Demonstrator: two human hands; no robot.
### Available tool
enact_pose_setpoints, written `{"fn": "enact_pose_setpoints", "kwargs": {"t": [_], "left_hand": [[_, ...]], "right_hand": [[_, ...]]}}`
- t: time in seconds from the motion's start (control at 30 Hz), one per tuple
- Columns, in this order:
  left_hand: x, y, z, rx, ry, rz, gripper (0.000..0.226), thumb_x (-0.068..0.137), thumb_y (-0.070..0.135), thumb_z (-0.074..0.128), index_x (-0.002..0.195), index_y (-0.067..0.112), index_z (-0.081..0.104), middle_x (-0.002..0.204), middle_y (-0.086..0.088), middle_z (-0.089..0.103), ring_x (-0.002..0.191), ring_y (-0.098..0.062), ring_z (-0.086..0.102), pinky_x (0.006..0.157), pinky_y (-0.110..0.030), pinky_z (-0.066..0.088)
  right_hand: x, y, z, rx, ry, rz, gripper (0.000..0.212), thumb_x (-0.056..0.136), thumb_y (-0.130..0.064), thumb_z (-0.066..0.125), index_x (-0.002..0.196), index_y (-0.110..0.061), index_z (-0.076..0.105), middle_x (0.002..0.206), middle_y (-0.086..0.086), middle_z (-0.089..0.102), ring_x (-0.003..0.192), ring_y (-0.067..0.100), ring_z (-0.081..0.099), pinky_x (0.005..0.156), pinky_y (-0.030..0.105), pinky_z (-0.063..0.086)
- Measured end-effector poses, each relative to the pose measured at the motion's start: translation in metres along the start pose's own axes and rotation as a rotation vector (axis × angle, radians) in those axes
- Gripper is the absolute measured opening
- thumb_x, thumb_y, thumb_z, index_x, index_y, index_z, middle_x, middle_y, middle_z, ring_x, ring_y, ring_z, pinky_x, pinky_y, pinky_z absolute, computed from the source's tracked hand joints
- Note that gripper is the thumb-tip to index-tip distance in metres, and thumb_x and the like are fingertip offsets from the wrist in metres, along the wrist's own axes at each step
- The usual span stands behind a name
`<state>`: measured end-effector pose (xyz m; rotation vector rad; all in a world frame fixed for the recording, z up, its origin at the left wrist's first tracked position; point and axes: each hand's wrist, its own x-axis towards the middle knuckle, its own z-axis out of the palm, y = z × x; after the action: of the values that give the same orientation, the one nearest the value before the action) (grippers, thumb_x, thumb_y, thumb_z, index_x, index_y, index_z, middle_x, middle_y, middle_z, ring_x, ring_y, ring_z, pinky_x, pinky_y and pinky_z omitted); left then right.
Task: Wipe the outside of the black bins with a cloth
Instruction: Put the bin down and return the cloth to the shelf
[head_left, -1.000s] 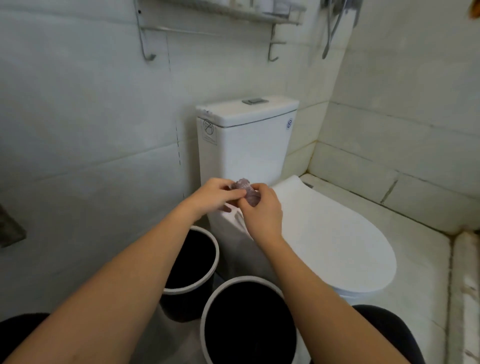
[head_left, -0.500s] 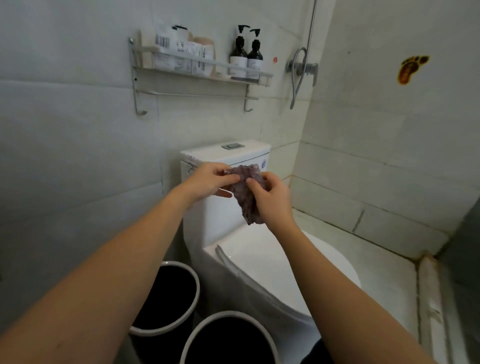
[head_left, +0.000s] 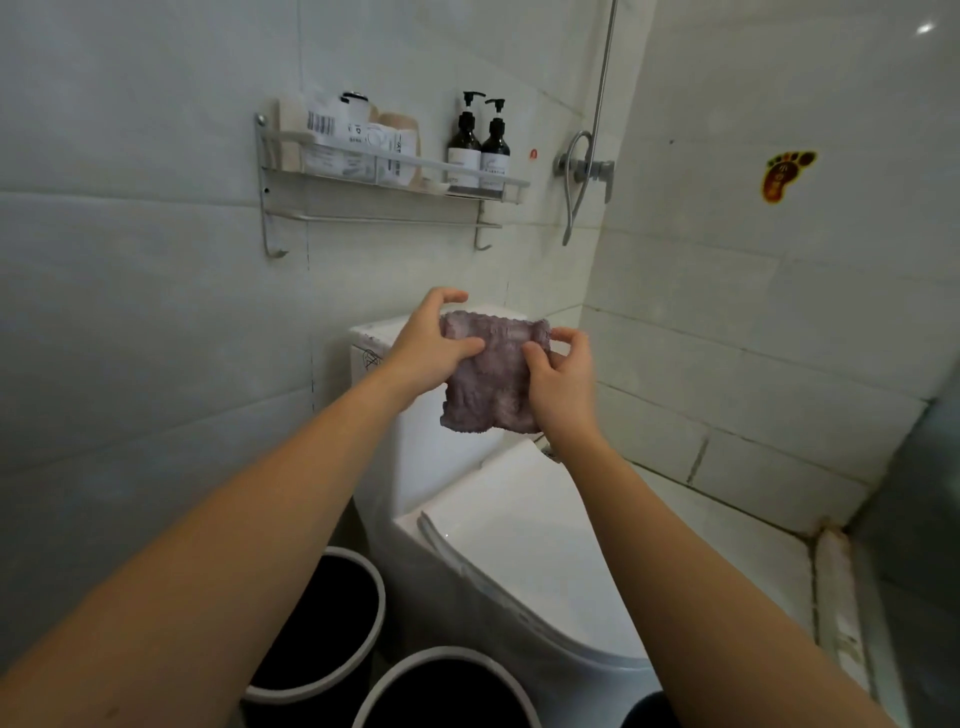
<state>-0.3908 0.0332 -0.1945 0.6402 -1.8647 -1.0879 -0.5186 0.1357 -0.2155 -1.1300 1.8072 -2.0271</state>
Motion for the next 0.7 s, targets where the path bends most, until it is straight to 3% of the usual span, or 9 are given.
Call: {"fn": "enact_pose_setpoints", "kwargs": {"t": [0.07, 0.13, 0.23, 0.37, 0.47, 0.53, 0.6, 0.7], "left_hand": [[-0.001, -0.001, -0.003, -0.039, 0.035, 0.029, 0.041, 0.084, 0.008, 0.073, 0.104, 0.033, 0.049, 0.089, -0.014, 0.065, 0.073, -0.023, 0.063, 0.069, -0.043, 0.057], [-0.003, 0.001, -0.003, -0.068, 0.065, 0.039, 0.041, 0.085, 0.01, 0.073, 0.087, 0.037, 0.042, 0.079, -0.012, 0.066, 0.063, -0.02, 0.063, 0.056, -0.037, 0.054], [-0.005, 0.003, -0.002, -0.02, 0.12, 0.094, 0.042, 0.088, 0.012, 0.071, 0.074, 0.038, 0.04, 0.074, -0.012, 0.064, 0.057, -0.015, 0.06, 0.049, -0.029, 0.048], [-0.009, 0.005, -0.005, 0.03, 0.046, 0.09, 0.03, 0.085, 0.005, 0.071, 0.071, 0.023, 0.052, 0.067, -0.002, 0.055, 0.062, -0.018, 0.049, 0.058, -0.033, 0.044], [-0.013, 0.008, -0.012, -0.072, -0.144, 0.011, 0.023, 0.082, 0.002, 0.075, 0.081, 0.024, 0.07, 0.076, 0.006, 0.062, 0.067, -0.013, 0.062, 0.056, -0.029, 0.053], [-0.013, 0.01, -0.015, -0.083, -0.265, -0.009, 0.038, 0.074, -0.001, 0.081, 0.091, 0.033, 0.075, 0.088, 0.012, 0.069, 0.076, -0.007, 0.069, 0.061, -0.026, 0.056], [-0.011, 0.01, -0.017, -0.018, -0.33, 0.012, 0.052, 0.067, -0.006, 0.083, 0.093, 0.038, 0.075, 0.098, 0.014, 0.068, 0.081, -0.001, 0.069, 0.064, -0.024, 0.056], [-0.005, 0.009, -0.023, 0.012, -0.299, 0.028, 0.059, 0.066, -0.011, 0.082, 0.093, 0.041, 0.074, 0.101, 0.008, 0.068, 0.084, -0.007, 0.068, 0.064, -0.025, 0.056]], "right_hand": [[0.001, -0.001, -0.004, -0.042, 0.059, -0.052, 0.016, 0.096, -0.019, 0.055, 0.096, -0.026, 0.041, 0.087, -0.001, 0.064, 0.071, 0.012, 0.06, 0.06, 0.026, 0.046], [0.001, -0.002, -0.008, -0.116, 0.081, -0.123, 0.023, 0.095, -0.011, 0.053, 0.082, -0.026, 0.04, 0.077, -0.005, 0.056, 0.063, 0.008, 0.05, 0.057, 0.021, 0.041], [0.002, -0.003, -0.01, -0.084, 0.009, -0.095, 0.031, 0.095, -0.002, 0.049, 0.073, -0.024, 0.056, 0.076, -0.006, 0.061, 0.069, 0.008, 0.056, 0.06, 0.018, 0.046], [0.0, -0.006, -0.016, 0.065, -0.125, 0.036, 0.038, 0.093, 0.001, 0.05, 0.084, -0.026, 0.076, 0.085, -0.014, 0.073, 0.083, -0.002, 0.067, 0.069, 0.012, 0.051], [-0.001, -0.006, -0.026, 0.131, -0.239, 0.11, 0.038, 0.084, 0.007, 0.057, 0.107, -0.018, 0.074, 0.106, 0.001, 0.072, 0.102, 0.018, 0.067, 0.086, 0.031, 0.057], [0.0, -0.008, -0.032, 0.161, -0.302, 0.111, 0.052, 0.079, 0.011, 0.06, 0.118, -0.022, 0.07, 0.121, 0.001, 0.065, 0.11, 0.022, 0.064, 0.091, 0.04, 0.057], [0.001, -0.012, -0.035, 0.17, -0.361, 0.083, 0.064, 0.075, 0.016, 0.061, 0.122, -0.028, 0.066, 0.128, -0.001, 0.059, 0.11, 0.02, 0.064, 0.086, 0.038, 0.059], [0.005, -0.017, -0.035, 0.141, -0.437, 0.048, 0.075, 0.073, 0.023, 0.063, 0.122, -0.035, 0.063, 0.133, -0.001, 0.055, 0.105, 0.017, 0.067, 0.08, 0.035, 0.059]]}}
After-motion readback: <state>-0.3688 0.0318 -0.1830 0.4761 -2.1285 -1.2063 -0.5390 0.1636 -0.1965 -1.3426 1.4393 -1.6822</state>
